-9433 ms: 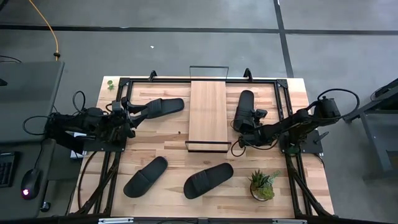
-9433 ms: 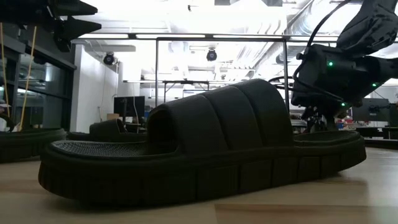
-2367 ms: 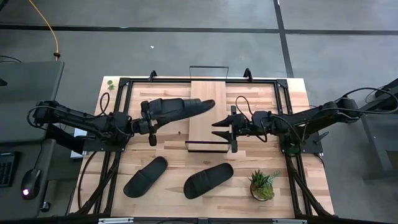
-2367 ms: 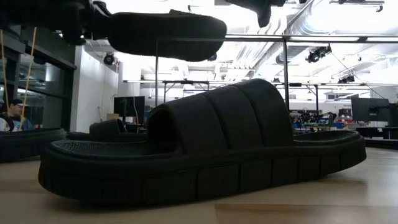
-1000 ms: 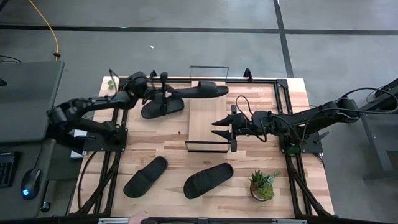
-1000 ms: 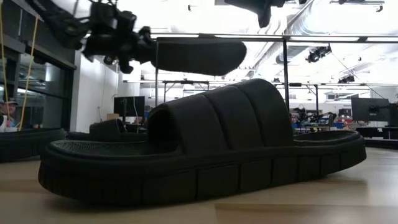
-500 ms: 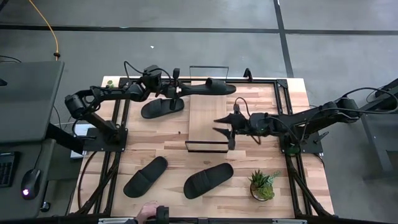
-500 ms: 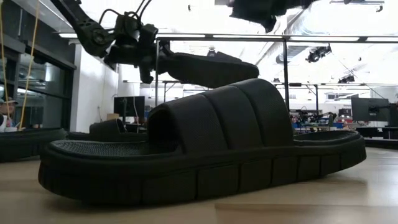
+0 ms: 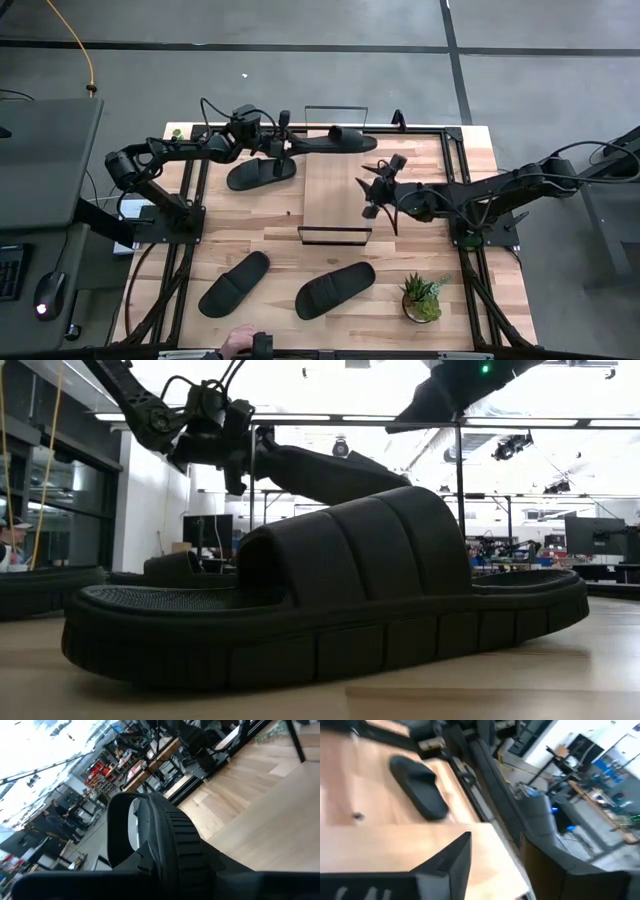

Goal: Pick and place slides into the shelf
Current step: Put the black slide on the shelf

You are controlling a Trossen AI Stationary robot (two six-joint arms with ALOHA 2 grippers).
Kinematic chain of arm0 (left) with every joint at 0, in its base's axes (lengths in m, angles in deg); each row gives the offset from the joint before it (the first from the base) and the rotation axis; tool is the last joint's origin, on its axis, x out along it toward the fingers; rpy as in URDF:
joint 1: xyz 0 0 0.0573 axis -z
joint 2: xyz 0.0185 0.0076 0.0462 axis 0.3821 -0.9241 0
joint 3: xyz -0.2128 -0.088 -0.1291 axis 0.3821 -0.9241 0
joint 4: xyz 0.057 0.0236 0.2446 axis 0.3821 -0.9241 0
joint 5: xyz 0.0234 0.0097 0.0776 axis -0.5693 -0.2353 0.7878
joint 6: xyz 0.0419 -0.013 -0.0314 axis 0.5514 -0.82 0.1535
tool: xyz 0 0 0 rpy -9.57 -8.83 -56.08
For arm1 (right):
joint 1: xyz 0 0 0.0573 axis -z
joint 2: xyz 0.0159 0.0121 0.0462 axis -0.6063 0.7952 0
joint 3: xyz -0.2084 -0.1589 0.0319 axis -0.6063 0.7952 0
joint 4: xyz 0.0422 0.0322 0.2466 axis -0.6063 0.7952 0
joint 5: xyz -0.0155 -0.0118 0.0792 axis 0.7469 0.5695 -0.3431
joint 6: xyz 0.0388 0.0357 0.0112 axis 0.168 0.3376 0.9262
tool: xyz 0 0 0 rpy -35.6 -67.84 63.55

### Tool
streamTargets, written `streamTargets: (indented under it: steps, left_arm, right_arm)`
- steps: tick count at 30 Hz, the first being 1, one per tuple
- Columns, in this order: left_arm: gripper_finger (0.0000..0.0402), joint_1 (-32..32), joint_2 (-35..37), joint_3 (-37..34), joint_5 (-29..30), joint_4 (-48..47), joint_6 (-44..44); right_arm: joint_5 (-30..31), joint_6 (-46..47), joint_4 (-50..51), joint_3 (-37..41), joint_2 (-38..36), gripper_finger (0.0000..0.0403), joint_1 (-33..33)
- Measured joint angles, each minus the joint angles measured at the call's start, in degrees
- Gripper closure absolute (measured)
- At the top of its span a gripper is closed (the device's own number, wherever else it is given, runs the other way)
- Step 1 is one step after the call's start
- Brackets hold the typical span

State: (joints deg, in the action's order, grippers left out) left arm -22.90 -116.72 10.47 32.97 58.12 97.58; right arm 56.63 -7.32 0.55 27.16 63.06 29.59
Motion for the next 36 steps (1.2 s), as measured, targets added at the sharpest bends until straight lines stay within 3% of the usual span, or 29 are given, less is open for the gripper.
streamTargets:
  steps: [4, 8, 12, 16, 20, 26, 36]
  left_arm:
    - [0.0324, 0.12, 0.0, 0.0, -0.05, 0.0, -0.16]
    - [0.0335, 0.89, 0.0, 0.0, -0.02, -0.01, -0.16]
    - [0.0348, 2.08, 0.0, 0.0, -0.47, 0.48, -0.16]
    - [0.0335, 3.54, 0.0, 0.0, -0.1, 0.58, -0.16]
    - [0.0321, 4.71, 0.02, 0.0, 1.15, 1.31, -0.07]
    - [0.0342, 5.03, 0.07, -0.02, 1.21, 2.52, -0.21]
    - [0.0323, 4.98, 0.07, -0.04, 1.1, 2.19, -1.69]
  right_arm:
    - [4.47, -1.61, 2.79, 0.0, 0.0, 0.0184, 0.87]
    - [7.34, -1.28, 7.27, 0.0, 0.0, 0.0143, 2.68]
    - [6.39, 1.65, 10.99, 0.0, 0.0, 0.0125, 5.22]
    - [6.32, 1.87, 12.7, 0.0, 0.0, 0.0124, 7.02]
    - [5.33, 3.28, 14.75, 0.0, 0.0, 0.0124, 8.32]
    - [2.62, 7.7, 18.74, 0.0, 0.0, 0.0128, 10.07]
    - [0.33, 9.34, 19.47, 0.0, 0.0, 0.0231, 10.4]
